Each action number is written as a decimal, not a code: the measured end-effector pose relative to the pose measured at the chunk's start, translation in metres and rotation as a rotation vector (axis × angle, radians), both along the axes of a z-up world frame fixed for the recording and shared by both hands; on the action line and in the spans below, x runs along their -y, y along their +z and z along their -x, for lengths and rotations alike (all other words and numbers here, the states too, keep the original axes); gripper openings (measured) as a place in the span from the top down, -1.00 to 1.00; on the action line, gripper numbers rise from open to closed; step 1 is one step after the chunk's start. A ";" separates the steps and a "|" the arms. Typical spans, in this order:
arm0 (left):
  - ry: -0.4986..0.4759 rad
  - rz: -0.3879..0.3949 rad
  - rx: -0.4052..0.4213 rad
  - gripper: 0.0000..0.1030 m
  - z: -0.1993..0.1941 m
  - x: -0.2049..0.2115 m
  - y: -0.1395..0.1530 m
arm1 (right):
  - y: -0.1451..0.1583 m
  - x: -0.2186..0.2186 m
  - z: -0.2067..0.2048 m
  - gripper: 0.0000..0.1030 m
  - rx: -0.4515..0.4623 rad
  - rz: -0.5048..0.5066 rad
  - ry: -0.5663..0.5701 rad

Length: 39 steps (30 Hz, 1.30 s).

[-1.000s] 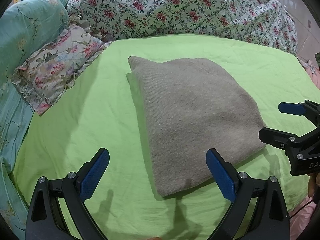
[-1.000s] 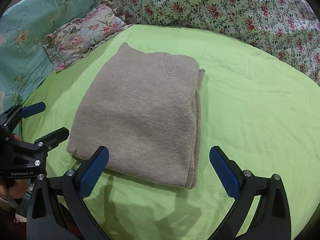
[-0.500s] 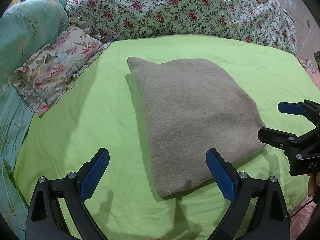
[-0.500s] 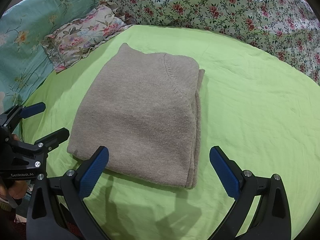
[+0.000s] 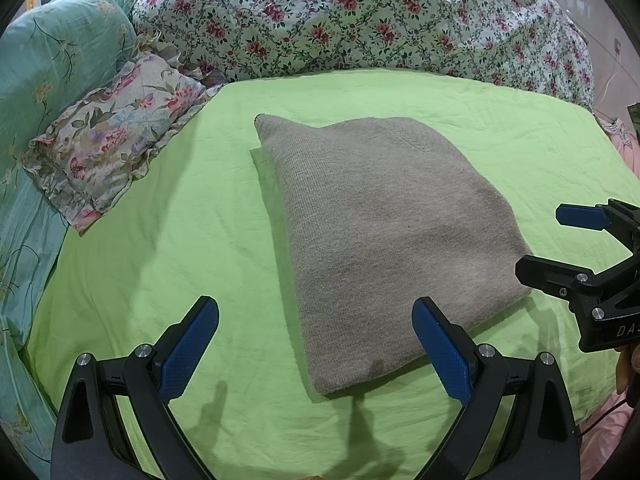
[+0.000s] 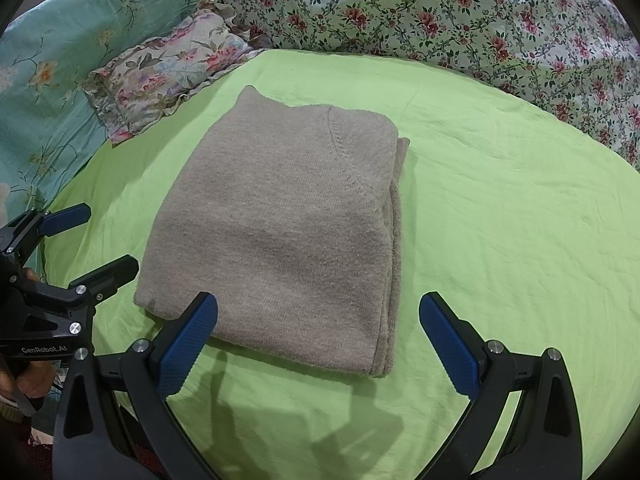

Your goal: Fold small clothes

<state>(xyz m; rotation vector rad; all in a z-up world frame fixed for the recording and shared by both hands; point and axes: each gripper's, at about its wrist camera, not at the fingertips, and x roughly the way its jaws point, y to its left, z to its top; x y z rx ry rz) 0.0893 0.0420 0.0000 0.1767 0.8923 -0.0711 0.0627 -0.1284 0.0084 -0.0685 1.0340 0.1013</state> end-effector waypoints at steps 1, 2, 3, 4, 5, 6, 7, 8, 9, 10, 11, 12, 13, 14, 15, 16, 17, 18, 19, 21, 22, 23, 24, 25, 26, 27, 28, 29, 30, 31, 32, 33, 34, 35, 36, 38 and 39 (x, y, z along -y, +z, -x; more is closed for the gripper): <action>0.000 0.000 0.000 -0.90 0.000 0.000 0.000 | 0.000 0.000 0.000 -0.96 0.000 -0.001 0.000; 0.000 0.000 0.001 -0.90 0.000 0.000 0.000 | 0.000 0.000 0.000 -0.96 0.000 -0.001 0.000; 0.000 -0.001 0.001 -0.90 0.000 0.000 0.000 | 0.000 0.000 0.000 -0.96 0.000 0.000 -0.001; 0.000 -0.001 0.001 -0.90 0.000 0.000 0.001 | 0.000 0.000 0.000 -0.96 0.000 0.001 -0.001; 0.000 0.000 0.001 -0.90 -0.001 0.000 0.001 | 0.000 -0.001 0.000 -0.96 0.000 0.000 -0.001; 0.000 0.000 0.002 -0.90 0.000 0.000 0.001 | 0.000 -0.001 0.000 -0.96 0.000 -0.001 -0.001; 0.000 0.000 0.002 -0.90 0.000 0.000 0.001 | 0.000 -0.001 0.000 -0.96 0.000 0.000 0.000; 0.000 -0.001 0.001 -0.90 0.000 0.000 0.001 | 0.000 -0.001 0.000 -0.96 0.000 0.001 0.001; -0.001 -0.001 0.001 -0.90 0.000 0.000 0.001 | 0.000 -0.001 0.000 -0.96 0.000 0.001 0.001; -0.001 -0.001 0.002 -0.90 0.000 0.000 0.001 | 0.000 -0.001 0.000 -0.96 0.000 0.001 0.001; 0.000 -0.001 0.002 -0.90 0.000 0.000 0.001 | 0.000 -0.002 0.000 -0.96 0.000 0.000 0.001; -0.001 -0.001 0.001 -0.90 0.000 0.000 0.001 | 0.000 -0.001 0.000 -0.96 0.000 0.000 0.000; -0.001 0.000 0.001 -0.90 -0.001 0.000 0.001 | 0.000 -0.002 0.000 -0.96 0.000 0.001 0.000; -0.001 -0.001 0.001 -0.90 0.000 0.000 0.001 | 0.000 -0.001 0.000 -0.96 0.000 0.000 0.001; -0.001 -0.001 0.001 -0.90 -0.001 0.000 0.001 | 0.000 -0.001 0.000 -0.96 0.000 0.000 0.001; -0.001 -0.001 0.001 -0.90 0.000 0.000 0.001 | 0.000 -0.001 0.000 -0.96 0.000 0.000 0.001; -0.001 -0.001 0.001 -0.90 0.000 0.000 0.001 | 0.000 -0.001 0.000 -0.96 0.000 0.001 0.000; -0.001 -0.001 0.001 -0.90 0.000 0.000 0.001 | 0.000 -0.001 0.000 -0.96 0.000 0.001 0.000; -0.001 -0.001 0.001 -0.90 0.000 0.001 0.001 | 0.000 -0.001 0.000 -0.96 0.000 -0.001 0.001; 0.000 -0.001 0.002 -0.90 0.000 0.001 0.001 | 0.000 -0.001 0.000 -0.96 0.000 0.000 0.001; 0.000 -0.001 0.002 -0.90 0.000 0.001 0.001 | 0.000 -0.001 0.000 -0.96 0.001 0.001 0.001; 0.001 -0.001 0.002 -0.90 0.000 0.001 0.001 | 0.000 -0.001 0.000 -0.96 0.001 0.001 0.001; 0.001 0.000 0.002 -0.90 0.000 0.001 0.001 | 0.000 -0.001 0.000 -0.96 0.000 0.000 0.002; 0.002 0.001 0.001 -0.90 0.000 0.001 0.001 | 0.000 0.000 0.000 -0.96 0.000 0.000 0.002; 0.002 0.003 0.000 -0.90 0.000 0.001 0.001 | 0.000 0.000 0.000 -0.96 0.000 0.000 0.002; 0.002 0.003 0.000 -0.90 0.000 0.000 0.001 | 0.000 -0.001 0.000 -0.96 0.000 0.001 0.002; 0.001 0.003 0.000 -0.90 -0.001 0.000 0.001 | 0.000 -0.001 0.000 -0.96 0.001 0.002 0.002; 0.002 0.001 0.001 -0.90 0.000 0.000 0.001 | 0.000 0.000 0.000 -0.96 0.001 0.001 0.001; 0.002 0.002 0.002 -0.90 0.000 0.000 0.001 | 0.000 -0.001 0.000 -0.96 0.001 0.000 0.001; 0.003 0.003 0.004 -0.90 0.000 0.000 0.001 | 0.000 0.000 0.000 -0.96 0.001 0.000 0.001; 0.003 0.004 0.005 -0.90 0.000 -0.001 0.001 | 0.000 0.000 -0.001 -0.96 0.000 0.001 0.001; 0.003 0.007 0.005 -0.90 0.000 -0.001 0.001 | 0.000 0.000 -0.001 -0.96 0.001 0.001 0.001; 0.003 0.008 0.004 -0.90 -0.001 -0.002 0.001 | 0.000 0.000 -0.001 -0.96 0.002 0.004 0.003; 0.003 0.008 0.003 -0.90 -0.001 -0.002 0.001 | 0.000 0.000 -0.001 -0.96 0.002 0.004 0.003; 0.003 0.008 0.002 -0.90 -0.001 -0.002 0.000 | 0.000 -0.001 -0.001 -0.96 0.002 0.003 0.002; 0.002 0.006 0.001 -0.90 -0.001 -0.002 0.000 | 0.000 0.000 0.000 -0.96 0.003 0.002 0.000; 0.003 0.005 0.002 -0.90 0.000 -0.001 0.000 | 0.000 0.000 -0.001 -0.96 0.004 0.001 0.000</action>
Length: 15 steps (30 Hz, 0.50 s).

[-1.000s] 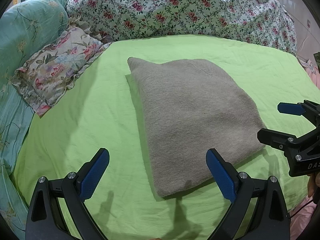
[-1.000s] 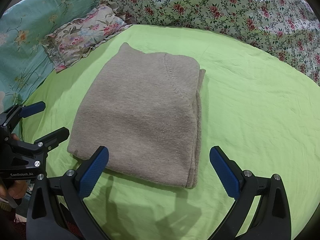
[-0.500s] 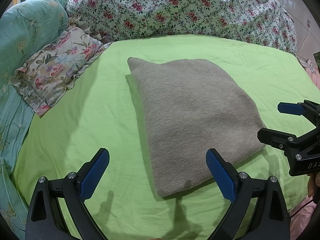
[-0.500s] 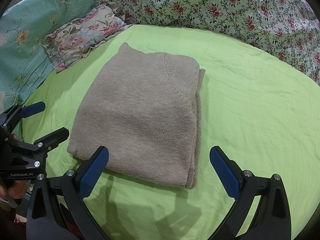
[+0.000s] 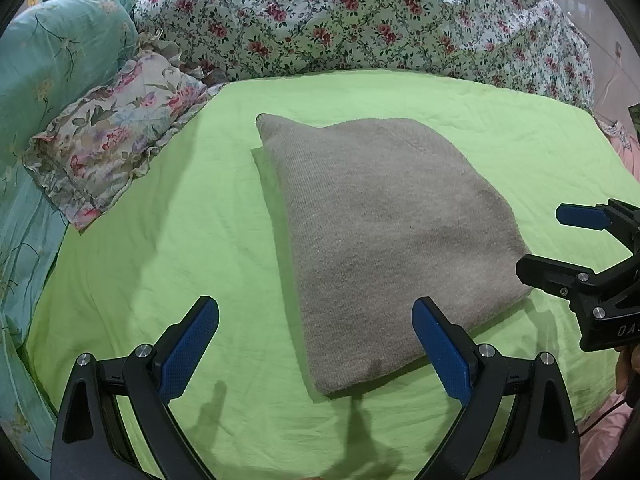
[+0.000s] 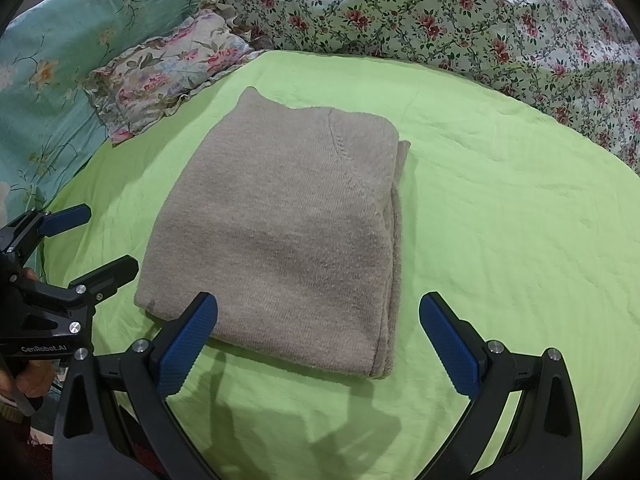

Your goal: Fold small clothes

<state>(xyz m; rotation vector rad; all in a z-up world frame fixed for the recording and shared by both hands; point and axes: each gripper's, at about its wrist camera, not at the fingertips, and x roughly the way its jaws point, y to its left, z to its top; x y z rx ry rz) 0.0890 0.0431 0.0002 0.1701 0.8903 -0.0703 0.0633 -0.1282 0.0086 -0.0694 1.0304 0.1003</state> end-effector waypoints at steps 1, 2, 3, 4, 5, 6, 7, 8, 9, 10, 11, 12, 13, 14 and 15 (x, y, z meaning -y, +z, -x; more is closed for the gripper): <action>0.000 0.000 0.000 -0.90 0.000 0.000 0.000 | 0.000 0.001 0.000 -0.96 0.000 0.000 -0.002; 0.000 0.000 0.000 -0.90 0.000 0.000 0.000 | 0.000 0.001 0.000 -0.96 0.000 0.000 -0.001; 0.001 0.000 0.001 -0.90 0.000 0.000 0.000 | 0.000 0.001 0.000 -0.96 0.000 0.000 0.001; 0.001 0.000 0.001 -0.90 0.000 0.000 0.000 | 0.000 0.001 0.000 -0.96 0.000 0.000 0.002; 0.001 0.001 0.001 -0.90 0.000 0.000 0.000 | 0.000 0.001 0.000 -0.96 0.000 0.001 0.002; 0.001 0.000 0.001 -0.90 0.000 0.000 0.000 | 0.000 0.002 0.000 -0.96 0.001 0.001 0.003; 0.000 0.000 0.001 -0.90 0.000 0.000 0.000 | 0.000 0.002 0.000 -0.96 0.001 0.000 0.002; 0.000 0.000 0.001 -0.90 0.000 0.000 0.000 | 0.000 0.001 0.000 -0.96 0.001 0.000 0.002; 0.000 -0.001 0.001 -0.90 0.000 0.000 0.000 | 0.000 0.001 0.000 -0.96 0.001 0.000 0.001; 0.000 -0.001 0.001 -0.90 0.000 0.000 0.000 | 0.000 0.001 0.000 -0.96 0.001 0.001 0.000; 0.000 0.000 0.001 -0.90 0.000 0.000 0.000 | 0.000 0.001 0.000 -0.96 0.000 0.001 0.000; 0.001 0.000 0.001 -0.90 0.000 0.000 0.000 | 0.000 0.001 0.000 -0.96 0.001 0.000 0.000; 0.001 0.001 0.001 -0.90 0.000 -0.001 0.000 | 0.000 0.001 0.000 -0.96 0.001 0.000 0.001; 0.000 0.001 0.000 -0.90 0.000 -0.001 0.000 | 0.000 0.001 0.000 -0.96 0.001 0.000 0.002; 0.000 0.000 0.000 -0.90 0.000 0.000 0.000 | 0.000 0.002 -0.001 -0.96 0.002 0.000 0.002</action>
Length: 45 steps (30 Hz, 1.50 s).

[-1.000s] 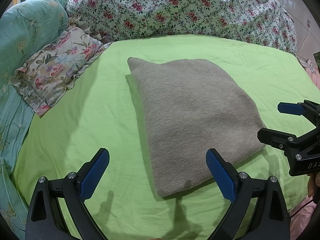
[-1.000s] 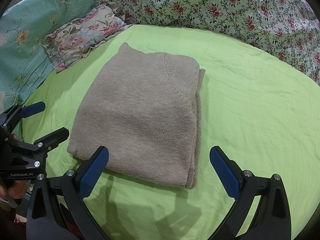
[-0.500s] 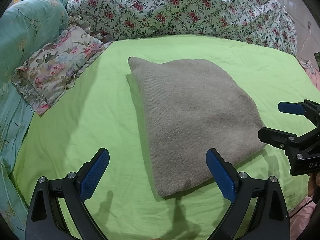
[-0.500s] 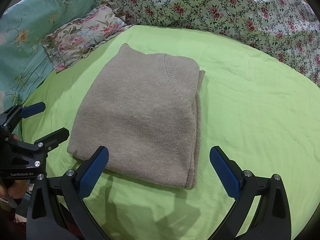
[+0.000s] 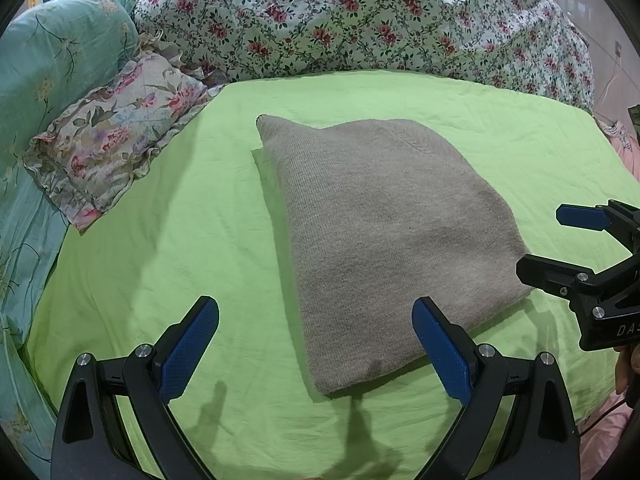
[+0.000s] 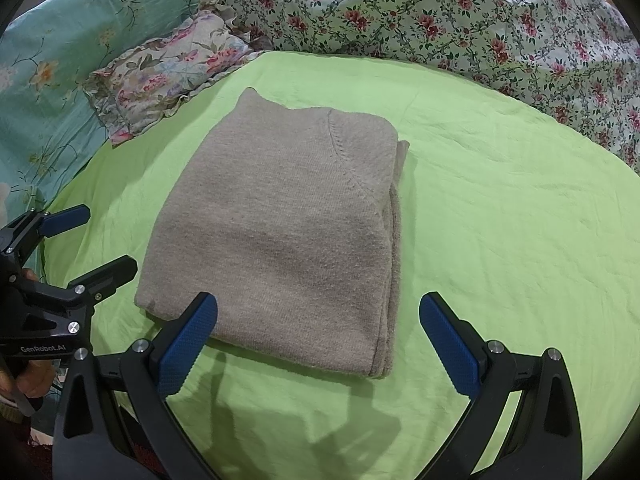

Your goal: Fold small clothes

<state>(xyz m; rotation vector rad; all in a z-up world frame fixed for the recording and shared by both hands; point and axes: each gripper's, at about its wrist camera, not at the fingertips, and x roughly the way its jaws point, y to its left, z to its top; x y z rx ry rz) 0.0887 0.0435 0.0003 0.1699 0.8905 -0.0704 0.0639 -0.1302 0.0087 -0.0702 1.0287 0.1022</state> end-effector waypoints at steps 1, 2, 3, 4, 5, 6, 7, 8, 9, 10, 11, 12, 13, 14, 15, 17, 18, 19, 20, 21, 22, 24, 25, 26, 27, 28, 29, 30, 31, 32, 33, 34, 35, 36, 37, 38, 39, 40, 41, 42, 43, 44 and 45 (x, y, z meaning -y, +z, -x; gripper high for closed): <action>0.000 -0.001 0.001 -0.90 0.000 0.000 0.000 | 0.000 -0.001 0.000 -0.96 0.000 0.000 0.000; 0.000 -0.001 0.001 -0.90 0.000 0.000 0.000 | 0.000 0.000 0.000 -0.96 0.000 0.001 0.000; -0.001 0.000 0.001 -0.90 0.000 0.000 0.000 | 0.000 -0.001 0.001 -0.96 0.000 0.000 -0.001; -0.001 0.000 0.000 -0.90 0.000 0.000 0.000 | 0.000 0.000 0.000 -0.96 0.000 0.000 0.000; -0.002 -0.001 0.001 -0.90 0.001 0.000 0.001 | -0.001 0.000 0.000 -0.96 -0.001 -0.001 0.000; -0.002 -0.001 0.001 -0.90 0.000 0.000 0.001 | -0.001 0.000 0.000 -0.96 -0.001 -0.001 0.000; -0.002 -0.001 0.001 -0.90 0.001 0.000 0.001 | 0.000 0.000 0.000 -0.96 -0.001 0.000 -0.001; -0.001 -0.001 0.000 -0.90 0.001 0.000 0.001 | 0.001 0.000 0.000 -0.96 -0.001 0.001 -0.001; -0.001 0.000 0.000 -0.90 0.001 0.000 0.001 | 0.001 0.000 0.000 -0.96 -0.001 0.001 -0.001; -0.001 0.000 0.000 -0.90 0.001 0.000 0.001 | 0.000 0.000 0.000 -0.96 0.000 0.000 -0.002; -0.001 0.000 0.000 -0.90 0.001 0.000 0.001 | 0.001 0.000 0.000 -0.96 0.000 0.000 -0.002; -0.002 0.000 0.000 -0.90 0.000 0.000 0.001 | 0.000 -0.001 0.001 -0.96 0.000 0.000 -0.003; -0.003 0.000 0.000 -0.90 0.001 0.000 0.001 | 0.000 -0.001 0.001 -0.96 -0.001 0.000 -0.003; -0.003 0.000 0.000 -0.90 0.001 0.001 0.002 | 0.001 0.000 0.000 -0.96 0.000 0.000 -0.003; -0.004 -0.001 0.000 -0.90 0.000 0.001 0.002 | 0.001 -0.001 0.000 -0.96 0.000 0.000 -0.003; -0.004 -0.002 0.001 -0.90 0.000 0.001 0.002 | 0.001 0.000 0.000 -0.96 0.000 0.000 -0.003; -0.005 -0.001 0.000 -0.90 0.000 0.001 0.003 | 0.002 0.000 0.000 -0.96 0.001 0.000 -0.003; -0.005 0.000 0.000 -0.90 0.000 0.001 0.002 | 0.002 0.001 0.000 -0.96 0.001 0.000 -0.003; -0.006 0.000 0.000 -0.90 0.000 0.002 0.002 | 0.003 0.001 0.000 -0.96 0.002 0.000 -0.003; -0.007 0.000 -0.001 -0.90 -0.001 0.002 0.002 | 0.003 0.002 -0.001 -0.96 0.003 0.000 -0.003; -0.008 0.000 -0.002 -0.90 -0.001 0.003 0.002 | 0.004 0.002 -0.001 -0.96 0.004 0.000 -0.004; -0.010 0.000 -0.002 -0.90 -0.003 0.003 0.002 | 0.004 0.003 -0.002 -0.96 0.005 0.001 -0.003; -0.012 0.002 -0.002 -0.90 -0.003 0.004 0.003 | 0.005 0.003 -0.002 -0.96 0.006 0.002 -0.003; -0.014 0.003 -0.001 -0.90 -0.005 0.004 0.004 | 0.006 0.004 -0.004 -0.96 0.008 0.002 -0.001; -0.017 0.006 0.002 -0.90 -0.007 0.004 0.005 | 0.007 0.004 -0.005 -0.96 0.011 0.003 0.000; -0.018 0.010 0.006 -0.90 -0.008 0.004 0.006 | 0.008 0.004 -0.006 -0.96 0.015 0.006 0.001; -0.017 0.013 0.010 -0.90 -0.010 0.003 0.008 | 0.009 0.005 -0.007 -0.96 0.018 0.008 0.000; -0.014 0.017 0.016 -0.90 -0.012 0.002 0.009 | 0.010 0.005 -0.008 -0.96 0.021 0.009 0.000; -0.011 0.020 0.022 -0.90 -0.014 0.002 0.010 | 0.011 0.007 -0.010 -0.96 0.024 0.007 -0.003; -0.008 0.024 0.029 -0.90 -0.016 0.002 0.011 | 0.012 0.008 -0.012 -0.96 0.025 0.007 -0.004; -0.005 0.024 0.035 -0.93 -0.017 0.001 0.011 | 0.012 0.009 -0.014 -0.96 0.026 0.007 -0.006; -0.003 0.022 0.038 -0.95 -0.018 0.001 0.011 | 0.012 0.009 -0.015 -0.96 0.027 0.007 -0.007; -0.002 0.020 0.037 -0.96 -0.020 0.001 0.011 | 0.012 0.010 -0.016 -0.96 0.028 0.008 -0.007; 0.000 0.017 0.035 -0.97 -0.021 0.000 0.010 | 0.012 0.011 -0.018 -0.96 0.028 0.007 -0.008; 0.002 0.015 0.031 -0.97 -0.023 0.000 0.009 | 0.011 0.011 -0.018 -0.96 0.028 0.006 -0.009; 0.004 0.016 0.027 -0.97 -0.025 -0.001 0.008 | 0.011 0.011 -0.019 -0.96 0.027 0.005 -0.010; 0.008 0.017 0.022 -0.97 -0.027 -0.001 0.008 | 0.010 0.011 -0.019 -0.96 0.027 0.005 -0.009; 0.010 0.019 0.019 -0.97 -0.028 -0.002 0.007 | 0.010 0.011 -0.019 -0.96 0.028 0.005 -0.009; 0.014 0.021 0.013 -0.97 -0.030 -0.003 0.006 | 0.010 0.011 -0.019 -0.96 0.028 0.004 -0.010; 0.016 0.023 0.010 -0.97 -0.031 -0.004 0.006 | 0.010 0.010 -0.019 -0.96 0.028 0.004 -0.011; 0.018 0.026 0.008 -0.97 -0.032 -0.005 0.006 | 0.010 0.011 -0.020 -0.96 0.028 0.002 -0.010; 0.020 0.027 0.009 -0.97 -0.033 -0.005 0.006 | 0.010 0.011 -0.021 -0.96 0.029 0.001 -0.010; 0.023 0.026 0.010 -0.97 -0.033 -0.005 0.006 | 0.010 0.010 -0.022 -0.96 0.030 0.000 -0.009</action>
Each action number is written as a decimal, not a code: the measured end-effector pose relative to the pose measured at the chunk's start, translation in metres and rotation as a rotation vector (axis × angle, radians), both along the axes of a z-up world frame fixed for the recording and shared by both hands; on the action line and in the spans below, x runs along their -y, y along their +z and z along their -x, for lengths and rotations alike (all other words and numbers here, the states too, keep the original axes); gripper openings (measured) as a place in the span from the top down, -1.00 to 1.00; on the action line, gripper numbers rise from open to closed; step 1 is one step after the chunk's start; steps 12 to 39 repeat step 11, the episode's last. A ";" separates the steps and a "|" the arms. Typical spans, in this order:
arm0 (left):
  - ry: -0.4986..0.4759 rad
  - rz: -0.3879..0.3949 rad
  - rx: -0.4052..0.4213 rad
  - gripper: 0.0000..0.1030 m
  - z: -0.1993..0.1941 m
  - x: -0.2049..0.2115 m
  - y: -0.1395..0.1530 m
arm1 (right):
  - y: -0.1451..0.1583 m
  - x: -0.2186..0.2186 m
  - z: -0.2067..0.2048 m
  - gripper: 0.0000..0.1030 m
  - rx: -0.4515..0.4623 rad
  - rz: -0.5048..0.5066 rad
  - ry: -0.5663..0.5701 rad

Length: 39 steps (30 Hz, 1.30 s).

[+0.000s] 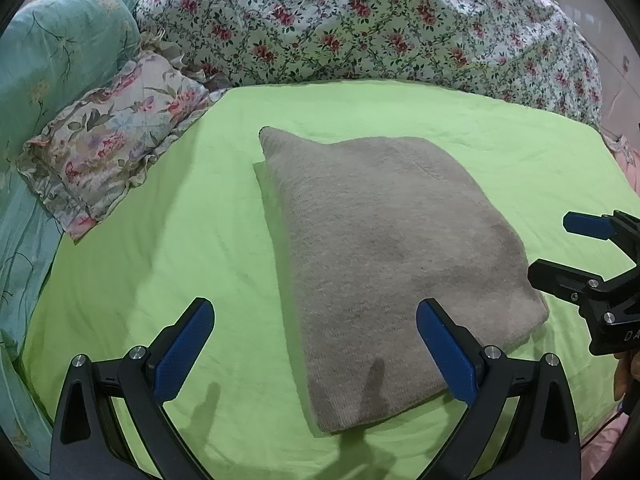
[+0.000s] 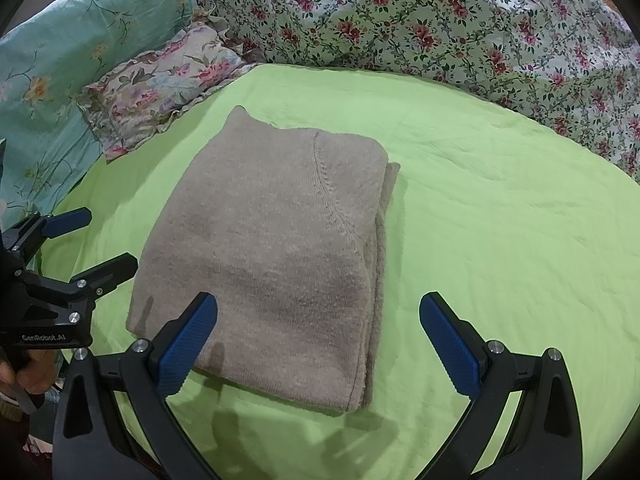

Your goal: Fold small clothes

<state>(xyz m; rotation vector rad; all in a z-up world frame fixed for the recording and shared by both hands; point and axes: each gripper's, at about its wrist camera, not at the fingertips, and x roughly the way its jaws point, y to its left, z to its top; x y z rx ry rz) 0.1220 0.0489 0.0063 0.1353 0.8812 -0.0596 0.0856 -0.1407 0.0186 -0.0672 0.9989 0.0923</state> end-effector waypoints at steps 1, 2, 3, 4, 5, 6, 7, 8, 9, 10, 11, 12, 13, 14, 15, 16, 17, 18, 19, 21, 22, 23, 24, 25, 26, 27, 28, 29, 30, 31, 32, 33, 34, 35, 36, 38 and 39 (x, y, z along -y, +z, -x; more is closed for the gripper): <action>0.002 0.001 -0.001 -0.97 -0.001 0.000 0.000 | 0.000 -0.001 -0.001 -0.96 0.000 0.000 0.000; 0.004 0.002 -0.001 -0.97 -0.001 0.000 0.000 | 0.000 -0.001 -0.001 -0.96 0.001 -0.001 0.000; 0.006 0.003 -0.001 -0.98 -0.001 0.000 0.001 | 0.000 -0.001 -0.001 -0.96 0.001 -0.001 0.000; 0.008 0.004 0.000 -0.98 -0.002 0.000 0.001 | 0.000 -0.002 -0.002 -0.96 0.002 0.000 0.000; 0.008 0.005 0.001 -0.98 -0.002 0.000 0.001 | 0.001 -0.002 -0.002 -0.96 0.003 0.000 -0.001; 0.008 0.006 0.002 -0.98 -0.002 0.000 0.002 | 0.001 -0.002 -0.002 -0.96 0.004 0.000 -0.002; 0.008 0.006 0.003 -0.98 -0.002 0.001 0.002 | 0.001 -0.002 -0.002 -0.96 0.004 -0.001 -0.003; 0.009 0.006 0.003 -0.98 -0.001 0.002 0.002 | 0.002 -0.002 -0.003 -0.97 0.005 -0.002 -0.004; 0.008 0.007 0.004 -0.98 -0.001 0.003 0.002 | 0.002 -0.003 -0.003 -0.97 0.006 -0.001 -0.005; 0.008 0.006 0.004 -0.98 -0.001 0.004 0.002 | 0.002 -0.003 -0.002 -0.97 0.006 0.000 -0.008; 0.009 0.006 0.004 -0.98 -0.001 0.004 0.002 | 0.002 -0.003 -0.002 -0.97 0.007 0.000 -0.009; 0.009 0.006 0.004 -0.98 -0.001 0.004 0.002 | 0.002 -0.003 -0.002 -0.97 0.007 0.000 -0.009; 0.009 0.006 0.004 -0.98 -0.001 0.004 0.002 | 0.002 -0.003 -0.002 -0.97 0.007 0.000 -0.009; 0.009 0.006 0.004 -0.98 -0.001 0.004 0.002 | 0.002 -0.003 -0.002 -0.97 0.007 0.000 -0.009; 0.009 0.006 0.004 -0.98 -0.001 0.004 0.002 | 0.002 -0.003 -0.002 -0.97 0.007 0.000 -0.009; 0.009 0.006 0.004 -0.98 -0.001 0.004 0.002 | 0.002 -0.003 -0.002 -0.97 0.007 0.000 -0.009; 0.009 0.006 0.004 -0.98 -0.001 0.004 0.002 | 0.002 -0.003 -0.002 -0.97 0.007 0.000 -0.009; 0.009 0.006 0.004 -0.98 -0.001 0.004 0.002 | 0.002 -0.003 -0.002 -0.97 0.007 0.000 -0.009; 0.009 0.006 0.004 -0.98 -0.001 0.004 0.002 | 0.002 -0.003 -0.002 -0.97 0.007 0.000 -0.009; 0.009 0.006 0.004 -0.98 -0.001 0.004 0.002 | 0.002 -0.003 -0.002 -0.97 0.007 0.000 -0.009; 0.009 0.006 0.004 -0.98 -0.001 0.004 0.002 | 0.002 -0.003 -0.002 -0.97 0.007 0.000 -0.009; 0.009 0.006 0.004 -0.98 -0.001 0.004 0.002 | 0.002 -0.003 -0.002 -0.97 0.007 0.000 -0.009; 0.009 0.006 0.004 -0.98 -0.001 0.004 0.002 | 0.002 -0.003 -0.002 -0.97 0.007 0.000 -0.009; 0.009 0.006 0.004 -0.98 -0.001 0.004 0.002 | 0.002 -0.003 -0.002 -0.97 0.007 0.000 -0.009; 0.009 0.006 0.004 -0.98 -0.001 0.004 0.002 | 0.002 -0.003 -0.002 -0.97 0.007 0.000 -0.009; 0.009 0.006 0.004 -0.98 -0.001 0.004 0.002 | 0.002 -0.003 -0.002 -0.97 0.007 0.000 -0.009; 0.009 0.006 0.004 -0.98 -0.001 0.004 0.002 | 0.002 -0.003 -0.002 -0.97 0.007 0.000 -0.009; 0.009 0.006 0.004 -0.98 -0.001 0.004 0.002 | 0.002 -0.003 -0.002 -0.97 0.007 0.000 -0.009; 0.009 0.006 0.004 -0.98 -0.001 0.004 0.002 | 0.002 -0.003 -0.002 -0.97 0.007 0.000 -0.009; 0.009 0.006 0.004 -0.98 -0.001 0.004 0.002 | 0.002 -0.003 -0.002 -0.97 0.007 0.000 -0.009; 0.009 0.006 0.004 -0.98 -0.001 0.004 0.002 | 0.002 -0.003 -0.002 -0.97 0.007 0.000 -0.009; 0.009 0.006 0.004 -0.98 -0.001 0.004 0.002 | 0.002 -0.003 -0.002 -0.97 0.007 0.000 -0.009; 0.009 0.006 0.004 -0.98 -0.001 0.004 0.002 | 0.002 -0.003 -0.002 -0.97 0.007 0.000 -0.009; 0.009 0.006 0.004 -0.98 -0.001 0.004 0.002 | 0.002 -0.003 -0.002 -0.97 0.007 0.000 -0.009; 0.009 0.006 0.004 -0.98 -0.001 0.004 0.002 | 0.002 -0.003 -0.002 -0.97 0.007 0.000 -0.009; 0.009 0.006 0.004 -0.98 -0.001 0.004 0.002 | 0.002 -0.003 -0.002 -0.97 0.007 0.000 -0.009; 0.009 0.006 0.004 -0.98 -0.001 0.004 0.002 | 0.002 -0.003 -0.002 -0.97 0.007 0.000 -0.009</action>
